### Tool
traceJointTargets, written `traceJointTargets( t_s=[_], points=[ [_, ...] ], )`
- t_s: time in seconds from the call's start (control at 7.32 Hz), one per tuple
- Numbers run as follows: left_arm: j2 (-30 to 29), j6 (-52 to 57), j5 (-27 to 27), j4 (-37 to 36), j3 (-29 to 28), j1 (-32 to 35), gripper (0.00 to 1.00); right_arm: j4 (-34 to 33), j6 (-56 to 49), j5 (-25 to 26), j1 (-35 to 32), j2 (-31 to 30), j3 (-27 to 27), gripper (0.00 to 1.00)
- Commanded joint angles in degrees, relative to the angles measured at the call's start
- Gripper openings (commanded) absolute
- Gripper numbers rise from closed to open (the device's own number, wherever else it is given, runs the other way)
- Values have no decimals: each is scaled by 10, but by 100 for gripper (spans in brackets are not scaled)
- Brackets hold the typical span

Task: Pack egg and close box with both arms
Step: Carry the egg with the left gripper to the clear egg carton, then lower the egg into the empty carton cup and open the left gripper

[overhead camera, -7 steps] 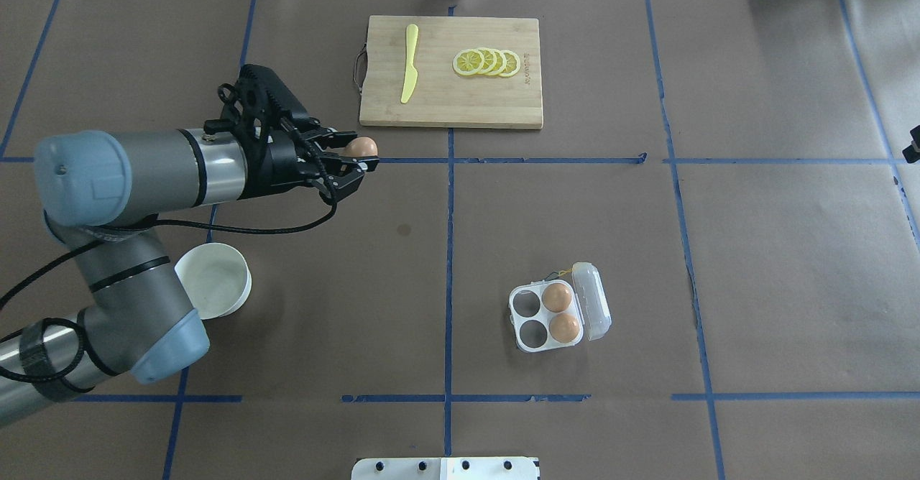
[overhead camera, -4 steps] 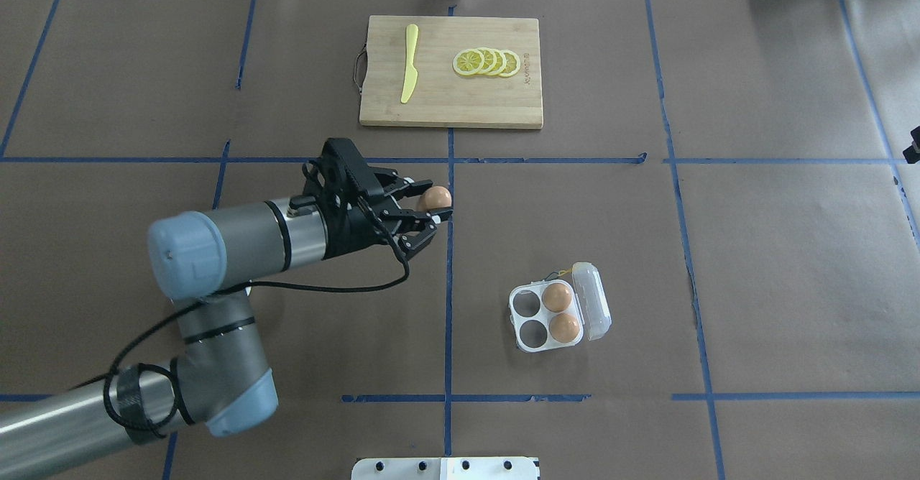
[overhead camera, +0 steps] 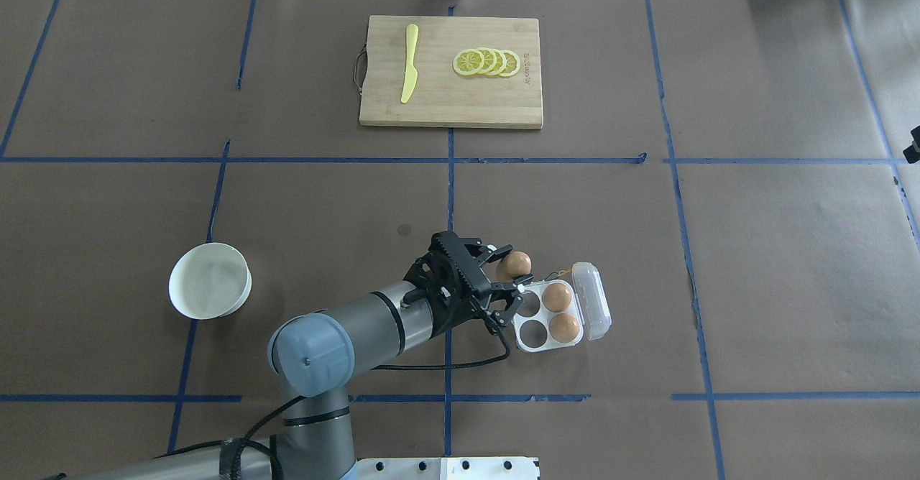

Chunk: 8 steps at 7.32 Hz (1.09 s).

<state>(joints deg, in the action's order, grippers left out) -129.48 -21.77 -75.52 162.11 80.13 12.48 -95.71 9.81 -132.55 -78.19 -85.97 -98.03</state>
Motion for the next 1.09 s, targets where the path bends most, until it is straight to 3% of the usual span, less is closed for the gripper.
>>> traceJointTargets(
  t_s=[0.0,0.27,0.68,0.82,0.96],
  points=[
    [-22,1,1,1,-23,-19,0,0,-1,2,0,0,1,100],
    [-22,0,-1,1,-24,-23,20,0,-1,3,0,0,1,100],
    [-21,1,-2,1,-25,-30,38,0,0,3,-1,0,2,100],
    [-20,1,-2,1,-25,-32,49,0,-1,4,-1,0,2,100],
    [-21,1,-2,1,-24,-32,70,0,-1,4,-1,0,2,100]
  ],
)
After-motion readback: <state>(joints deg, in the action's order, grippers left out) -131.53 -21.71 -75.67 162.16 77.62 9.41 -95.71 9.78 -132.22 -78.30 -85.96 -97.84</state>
